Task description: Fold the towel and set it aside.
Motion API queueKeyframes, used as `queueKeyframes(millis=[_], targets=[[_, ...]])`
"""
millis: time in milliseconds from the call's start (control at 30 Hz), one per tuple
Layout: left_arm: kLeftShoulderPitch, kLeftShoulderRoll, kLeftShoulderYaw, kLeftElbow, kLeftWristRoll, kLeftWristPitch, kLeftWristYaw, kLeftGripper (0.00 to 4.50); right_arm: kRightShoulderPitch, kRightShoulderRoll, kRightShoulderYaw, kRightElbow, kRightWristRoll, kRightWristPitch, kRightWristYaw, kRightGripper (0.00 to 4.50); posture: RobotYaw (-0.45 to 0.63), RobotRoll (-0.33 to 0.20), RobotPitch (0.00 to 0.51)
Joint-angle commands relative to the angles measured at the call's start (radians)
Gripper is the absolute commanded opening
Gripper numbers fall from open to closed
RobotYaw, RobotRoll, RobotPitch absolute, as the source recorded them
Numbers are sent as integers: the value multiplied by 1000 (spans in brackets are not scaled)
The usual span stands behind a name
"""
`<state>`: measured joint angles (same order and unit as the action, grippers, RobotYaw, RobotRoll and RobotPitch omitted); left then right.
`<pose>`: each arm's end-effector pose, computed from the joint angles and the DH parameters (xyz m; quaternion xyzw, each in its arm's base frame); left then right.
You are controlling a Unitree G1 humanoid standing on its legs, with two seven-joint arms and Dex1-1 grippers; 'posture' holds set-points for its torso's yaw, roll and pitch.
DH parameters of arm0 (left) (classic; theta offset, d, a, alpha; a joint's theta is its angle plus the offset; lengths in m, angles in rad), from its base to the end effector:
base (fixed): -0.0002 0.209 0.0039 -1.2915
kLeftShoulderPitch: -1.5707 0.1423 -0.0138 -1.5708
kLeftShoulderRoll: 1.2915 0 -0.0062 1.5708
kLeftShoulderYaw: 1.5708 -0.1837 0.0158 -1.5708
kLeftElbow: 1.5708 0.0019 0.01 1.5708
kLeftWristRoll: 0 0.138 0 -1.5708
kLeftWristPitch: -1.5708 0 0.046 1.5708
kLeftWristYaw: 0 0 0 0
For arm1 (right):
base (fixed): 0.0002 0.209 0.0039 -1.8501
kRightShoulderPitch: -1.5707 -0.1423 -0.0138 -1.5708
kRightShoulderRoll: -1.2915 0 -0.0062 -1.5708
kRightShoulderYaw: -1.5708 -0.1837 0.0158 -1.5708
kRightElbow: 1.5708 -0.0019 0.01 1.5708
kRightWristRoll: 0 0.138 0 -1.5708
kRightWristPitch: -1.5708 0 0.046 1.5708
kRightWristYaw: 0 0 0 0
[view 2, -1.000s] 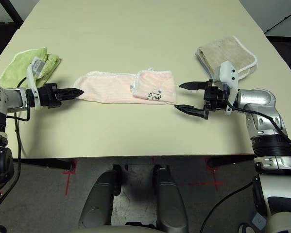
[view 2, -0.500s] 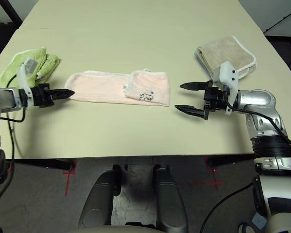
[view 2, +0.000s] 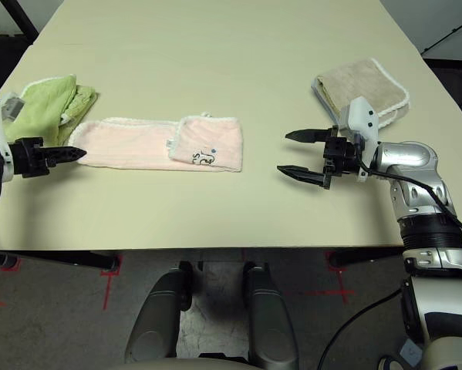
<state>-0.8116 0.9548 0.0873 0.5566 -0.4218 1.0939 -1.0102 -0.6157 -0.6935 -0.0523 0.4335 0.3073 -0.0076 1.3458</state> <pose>0.2744 0.3462 0.2230 -0.1119 0.2972 -0.2348 0.9187 0.2961 -0.2852 0.1825 -0.1998 -0.0072 0.5362 0.8201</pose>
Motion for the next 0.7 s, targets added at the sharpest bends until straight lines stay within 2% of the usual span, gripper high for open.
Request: queueKeyframes(millis=[33, 167, 333, 533, 700], targets=[[1, 23, -38, -55, 7, -15, -51, 86, 1, -1, 3, 6, 0, -7, 2, 4500, 40, 0, 219], [-52, 22, -47, -179, -74, 78, -123, 86, -1, -2, 2, 11, -3, -8, -3, 4500, 48, 0, 219], [-105, -43, -43, -253, -117, 110, -109, 86, -11, 2, 4, 24, -6, -10, -8, 4500, 53, 0, 220], [-179, -153, -52, -291, -144, 132, -82, 86, -16, 4, 6, 25, -7, -8, -11, 4500, 49, 0, 220], [-238, -254, -68, -259, -131, 95, -47, 86, -13, 3, 4, 23, -7, -9, -14, 4500, 46, 0, 220]])
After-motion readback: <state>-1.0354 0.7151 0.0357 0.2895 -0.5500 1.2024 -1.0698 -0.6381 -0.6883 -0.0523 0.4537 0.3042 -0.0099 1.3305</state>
